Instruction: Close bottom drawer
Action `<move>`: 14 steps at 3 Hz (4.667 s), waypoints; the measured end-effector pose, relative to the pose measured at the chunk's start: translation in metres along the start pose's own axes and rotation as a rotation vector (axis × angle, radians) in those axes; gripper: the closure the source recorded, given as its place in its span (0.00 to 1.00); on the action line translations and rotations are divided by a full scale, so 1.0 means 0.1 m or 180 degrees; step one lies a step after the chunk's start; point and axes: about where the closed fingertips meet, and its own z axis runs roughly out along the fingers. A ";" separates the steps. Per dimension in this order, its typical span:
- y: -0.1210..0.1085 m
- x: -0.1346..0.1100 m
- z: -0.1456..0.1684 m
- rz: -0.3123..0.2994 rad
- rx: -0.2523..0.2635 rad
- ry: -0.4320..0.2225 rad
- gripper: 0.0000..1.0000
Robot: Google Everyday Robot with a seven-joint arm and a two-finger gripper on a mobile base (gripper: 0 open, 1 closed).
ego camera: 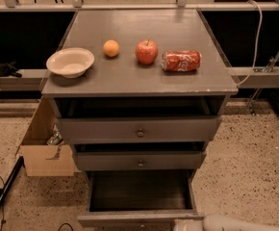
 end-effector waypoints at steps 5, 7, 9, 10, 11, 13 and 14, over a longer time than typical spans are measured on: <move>-0.05 -0.08 0.34 -0.0182 -0.0524 -0.0920 0.63; -0.09 -0.02 0.47 -0.0152 -0.0446 -0.0790 1.00; -0.12 0.11 0.68 -0.0005 -0.0343 -0.0544 1.00; -0.12 0.11 0.68 -0.0005 -0.0343 -0.0544 1.00; -0.24 -0.24 0.87 0.0004 -0.0214 -0.0504 1.00; -0.24 -0.25 0.89 -0.0004 -0.0219 -0.0499 0.77; -0.24 -0.25 0.89 -0.0004 -0.0219 -0.0499 0.54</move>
Offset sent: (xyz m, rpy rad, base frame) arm 0.0049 0.0198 -0.0362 0.3171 -0.2790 -0.0585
